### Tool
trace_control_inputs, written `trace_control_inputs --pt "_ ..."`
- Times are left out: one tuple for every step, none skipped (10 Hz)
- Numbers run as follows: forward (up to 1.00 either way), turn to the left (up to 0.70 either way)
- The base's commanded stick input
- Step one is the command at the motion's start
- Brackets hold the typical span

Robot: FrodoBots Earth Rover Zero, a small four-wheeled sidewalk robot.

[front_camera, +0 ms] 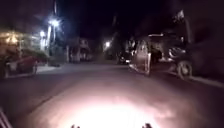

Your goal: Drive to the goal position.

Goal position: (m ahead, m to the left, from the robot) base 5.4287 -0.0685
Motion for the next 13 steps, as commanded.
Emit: trace_control_inputs --pt "0.85 0.00" --pt "0.85 0.00" --pt "0.85 0.00" --pt "0.85 0.00" --pt "0.85 0.00" --pt "0.85 0.00" --pt "0.85 0.00" --pt "0.85 0.00" --pt "0.85 0.00" --pt "0.85 0.00" --pt "0.85 0.00" --pt "0.85 0.00" --pt "0.85 0.00"
